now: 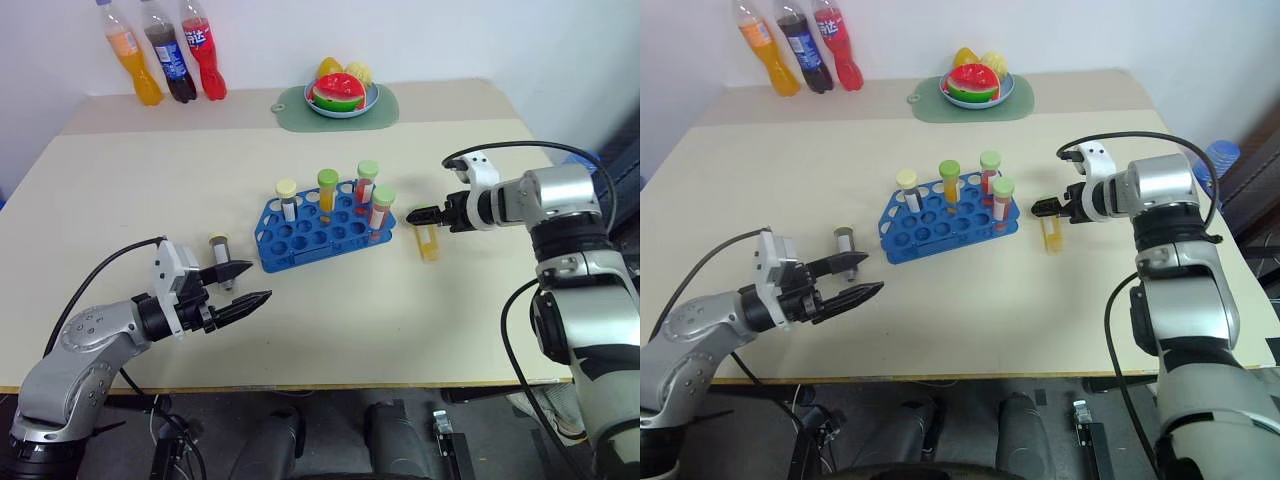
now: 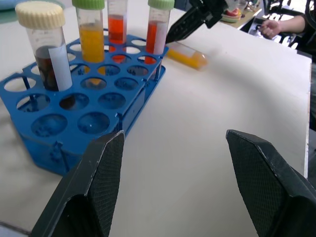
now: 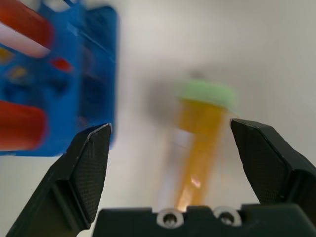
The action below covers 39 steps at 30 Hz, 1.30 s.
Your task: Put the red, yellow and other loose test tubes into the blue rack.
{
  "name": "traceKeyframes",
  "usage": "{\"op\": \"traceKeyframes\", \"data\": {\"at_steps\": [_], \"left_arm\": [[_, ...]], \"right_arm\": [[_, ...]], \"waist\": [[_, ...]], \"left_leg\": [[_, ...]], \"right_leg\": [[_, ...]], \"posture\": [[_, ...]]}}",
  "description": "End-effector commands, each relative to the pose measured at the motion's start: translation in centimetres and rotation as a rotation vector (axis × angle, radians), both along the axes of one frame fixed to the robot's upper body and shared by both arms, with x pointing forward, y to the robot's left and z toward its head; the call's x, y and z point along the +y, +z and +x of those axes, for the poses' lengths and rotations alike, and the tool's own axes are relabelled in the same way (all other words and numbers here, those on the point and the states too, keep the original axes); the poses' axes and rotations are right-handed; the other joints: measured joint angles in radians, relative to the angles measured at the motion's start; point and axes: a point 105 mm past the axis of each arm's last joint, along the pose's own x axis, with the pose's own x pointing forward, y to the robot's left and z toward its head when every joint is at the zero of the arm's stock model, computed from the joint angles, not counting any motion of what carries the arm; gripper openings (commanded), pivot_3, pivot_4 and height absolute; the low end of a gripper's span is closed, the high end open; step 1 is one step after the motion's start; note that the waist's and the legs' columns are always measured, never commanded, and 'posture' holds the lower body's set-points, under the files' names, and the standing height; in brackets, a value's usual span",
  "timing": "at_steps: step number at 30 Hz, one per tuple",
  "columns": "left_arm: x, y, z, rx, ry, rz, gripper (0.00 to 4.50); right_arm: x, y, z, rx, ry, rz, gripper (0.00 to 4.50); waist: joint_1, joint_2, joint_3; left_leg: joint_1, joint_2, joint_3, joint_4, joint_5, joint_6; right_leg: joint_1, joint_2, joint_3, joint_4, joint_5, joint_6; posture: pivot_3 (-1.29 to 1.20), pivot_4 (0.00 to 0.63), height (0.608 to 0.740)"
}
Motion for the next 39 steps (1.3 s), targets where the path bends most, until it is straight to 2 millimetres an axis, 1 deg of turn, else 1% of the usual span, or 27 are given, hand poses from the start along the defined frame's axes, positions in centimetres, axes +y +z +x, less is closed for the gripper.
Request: {"op": "traceKeyframes", "data": {"at_steps": [1, 3, 7, 8, 9, 10, 13, 15, 16, 17, 19, 20, 21, 23, 24, 25, 27, 28, 29, 31, 32, 34, 35, 37, 39], "left_arm": [[0.0, 0.8, -0.6, -0.037, 0.009, -0.010, 3.42], [0.0, 0.7, -0.8, -0.035, 0.018, -0.012, 3.42], [0.2, 0.8, -1.0, -0.033, 0.030, -0.018, 3.42], [0.2, 0.8, -1.1, -0.033, 0.032, -0.017, 3.42], [0.3, 0.8, -1.1, -0.032, 0.033, -0.017, 3.42], [0.3, 0.8, -1.1, -0.032, 0.035, -0.016, 3.42], [0.5, 0.8, -1.1, -0.037, 0.040, -0.012, 3.42], [0.6, 0.8, -1.1, -0.038, 0.043, -0.013, 3.42], [0.6, 0.8, -1.1, -0.038, 0.044, -0.013, 3.42], [0.7, 0.8, -1.1, -0.038, 0.044, -0.013, 3.42], [0.8, 0.7, -1.0, -0.036, 0.044, -0.010, 3.42], [0.9, 0.8, -0.8, -0.037, 0.041, -0.009, 3.42], [0.9, 0.8, -0.7, -0.037, 0.038, -0.008, 3.42], [0.8, 0.9, -0.4, -0.043, 0.024, -0.007, 3.42], [0.7, 1.0, -0.3, -0.049, 0.017, -0.007, 3.42], [0.8, 1.2, -0.1, -0.061, 0.013, -0.010, 3.42], [0.8, 1.4, 0.2, -0.076, 0.012, -0.018, 3.42], [0.8, 1.5, 0.4, -0.082, 0.013, -0.026, 3.42], [0.8, 1.6, 0.5, -0.089, 0.016, -0.037, 3.42], [0.7, 1.8, 0.6, -0.095, 0.021, -0.057, 3.42], [0.7, 1.8, 0.6, -0.096, 0.023, -0.060, 3.42], [0.7, 1.6, 0.4, -0.095, 0.032, -0.063, 3.42], [0.8, 1.6, 0.4, -0.094, 0.038, -0.065, 3.42], [0.9, 1.6, 0.4, -0.095, 0.044, -0.066, 3.42], [1.0, 1.7, 0.3, -0.097, 0.053, -0.073, 3.42]], "right_arm": [[-0.1, 0.0, 0.7, -0.030, 0.077, -0.126, 3.99], [0.1, -0.9, 0.7, -0.026, 0.139, -0.188, 3.34], [0.4, -2.1, 0.6, -0.032, 0.216, -0.252, 1.35], [0.2, -2.2, 0.6, -0.057, 0.249, -0.292, 0.92], [0.0, -2.2, 0.8, -0.095, 0.284, -0.335, 0.80], [-0.3, -2.1, 0.9, -0.148, 0.328, -0.384, 0.80], [-2.1, -1.4, 0.7, -0.284, 0.447, -0.554, 0.80], [-3.7, -1.2, -0.5, -0.320, 0.516, -0.600, 0.80], [-4.0, -0.9, -1.1, -0.344, 0.548, -0.596, 0.80], [-4.1, -0.8, -2.2, -0.358, 0.594, -0.569, 0.80], [-3.8, -1.1, -5.3, -0.371, 0.747, -0.483, 0.80], [-2.9, -1.0, -7.1, -0.382, 0.836, -0.397, 0.80], [-2.4, -1.0, -8.5, -0.384, 0.896, -0.346, 0.80], [-0.3, -0.5, -10.7, -0.442, 0.997, -0.229, 0.80], [1.0, 0.1, -11.5, -0.490, 1.024, -0.141, 0.80], [3.0, 0.9, -12.1, -0.571, 1.048, -0.042, 0.80], [5.1, 2.0, -12.8, -0.668, 1.066, 0.067, 0.80], [6.6, 2.9, -12.6, -0.775, 1.054, 0.115, 0.80], [8.0, 4.0, -11.9, -0.884, 0.994, 0.169, 0.80], [10.7, 6.0, -10.5, -1.055, 0.859, 0.297, 0.80], [11.7, 6.6, -10.0, -1.105, 0.811, 0.338, 0.80], [13.6, 7.2, -8.9, -1.197, 0.717, 0.395, 0.80], [14.3, 7.1, -8.3, -1.210, 0.663, 0.421, 0.80], [15.1, 7.3, -7.6, -1.263, 0.580, 0.466, 0.80], [15.8, 6.4, -6.5, -1.276, 0.486, 0.468, 0.80]], "waist": [[-0.001, 0.000, 0.000], [-0.003, 0.000, 0.000], [-0.007, 0.000, 0.000], [-0.008, -0.001, -0.001], [-0.009, -0.002, -0.002], [-0.010, -0.004, -0.003], [-0.009, -0.005, -0.004], [0.006, -0.005, -0.004], [0.014, -0.005, -0.004], [0.022, -0.005, -0.004], [0.035, -0.005, -0.004], [0.035, -0.005, -0.004], [0.032, -0.005, -0.004], [0.023, -0.005, -0.003], [0.016, -0.005, -0.003], [0.003, -0.005, -0.003], [-0.009, -0.004, -0.003], [-0.012, -0.004, -0.003], [-0.012, -0.004, -0.003], [-0.017, -0.004, -0.003], [-0.019, -0.004, -0.003], [-0.017, -0.004, -0.003], [-0.016, -0.004, -0.003], [-0.004, -0.004, -0.003], [0.003, -0.004, -0.003]], "left_leg": [[0.000, 0.000, 0.000, 0.000, 0.000, 0.000], [0.000, 0.000, 0.000, 0.000, 0.000, 0.000], [0.001, 0.000, 0.000, 0.001, 0.000, 0.000], [0.001, 0.001, 0.000, 0.001, 0.000, 0.000], [0.001, 0.001, 0.000, 0.001, 0.000, 0.000], [0.001, 0.001, 0.000, 0.001, 0.000, 0.000], [0.002, 0.001, 0.000, 0.003, -0.001, -0.001], [0.001, 0.000, 0.000, 0.005, -0.001, 0.000], [0.001, 0.000, 0.000, 0.006, -0.001, 0.000], [0.001, -0.001, -0.001, 0.006, -0.001, 0.000], [0.000, -0.001, 0.000, 0.006, -0.002, 0.001], [0.000, -0.001, -0.001, 0.005, -0.002, 0.001], [0.000, 0.000, -0.001, 0.005, -0.002, 0.001], [0.000, 0.001, 0.000, 0.005, -0.003, 0.002], [0.001, 0.003, 0.000, 0.005, -0.003, 0.001], [0.001, 0.005, 0.000, 0.005, -0.004, 0.001], [0.002, 0.008, 0.000, 0.005, -0.004, 0.001], [0.002, 0.010, 0.000, 0.005, -0.004, 0.001], [0.002, 0.012, 0.000, 0.005, -0.004, 0.000], [0.003, 0.014, 0.000, 0.006, -0.005, -0.002], [0.003, 0.014, 0.000, 0.006, -0.005, -0.003], [0.002, 0.014, -0.001, 0.005, -0.005, -0.003], [0.002, 0.014, -0.001, 0.005, -0.004, -0.006], [0.002, 0.014, -0.001, 0.005, -0.002, -0.011], [0.002, 0.014, 0.000, 0.005, -0.003, -0.011]], "right_leg": [[0.000, 0.000, 0.000, 0.000, 0.000, 0.000], [0.000, 0.000, 0.000, 0.000, 0.000, 0.000], [0.000, 0.001, 0.000, 0.002, 0.000, 0.000], [0.000, 0.001, 0.000, 0.002, 0.000, 0.000], [0.000, 0.001, 0.000, 0.002, 0.000, 0.000], [0.000, 0.001, 0.000, 0.002, 0.000, 0.000], [0.002, 0.002, 0.000, 0.002, 0.000, 0.000], [0.003, 0.002, 0.000, 0.002, 0.001, 0.001], [0.003, 0.001, 0.000, 0.002, 0.001, 0.002], [0.004, 0.001, 0.000, 0.001, 0.001, 0.002], [0.004, 0.000, 0.000, -0.001, 0.001, 0.002], [0.004, 0.000, -0.001, -0.002, 0.001, 0.002], [0.005, 0.000, -0.001, -0.003, 0.001, 0.002], [0.005, 0.001, -0.001, -0.004, 0.002, 0.003], [0.005, 0.003, 0.000, -0.005, 0.003, 0.002], [0.006, 0.005, 0.000, -0.006, 0.004, 0.001], [0.006, 0.008, 0.002, -0.007, 0.005, 0.000], [0.006, 0.010, 0.002, -0.007, 0.006, -0.001], [0.006, 0.012, 0.002, -0.007, 0.006, -0.002], [0.006, 0.014, 0.002, -0.007, 0.007, -0.003], [0.005, 0.014, 0.002, -0.007, 0.007, -0.003], [0.004, 0.014, 0.002, -0.007, 0.007, -0.003], [0.003, 0.014, 0.001, -0.007, 0.007, -0.003], [0.003, 0.014, 0.001, -0.007, 0.007, -0.003], [0.003, 0.014, 0.001, -0.007, 0.007, -0.003]], "posture": [[0.00, 0.150, 0.740], [0.00, 0.150, 0.740], [0.00, 0.150, 0.740], [0.00, 0.150, 0.740], [0.00, 0.150, 0.740], [0.00, 0.150, 0.740], [0.00, 0.150, 0.740], [0.00, 0.150, 0.740], [0.00, 0.150, 0.740], [0.00, 0.150, 0.740], [0.00, 0.150, 0.740], [0.00, 0.150, 0.740], [0.00, 0.150, 0.740], [0.00, 0.150, 0.740], [0.00, 0.150, 0.740], [0.00, 0.150, 0.740], [0.00, 0.150, 0.740], [0.00, 0.150, 0.740], [0.00, 0.150, 0.740], [0.00, 0.150, 0.740], [0.00, 0.150, 0.740], [0.00, 0.150, 0.740], [0.00, 0.150, 0.740], [0.00, 0.150, 0.740], [0.00, 0.150, 0.740]]}}
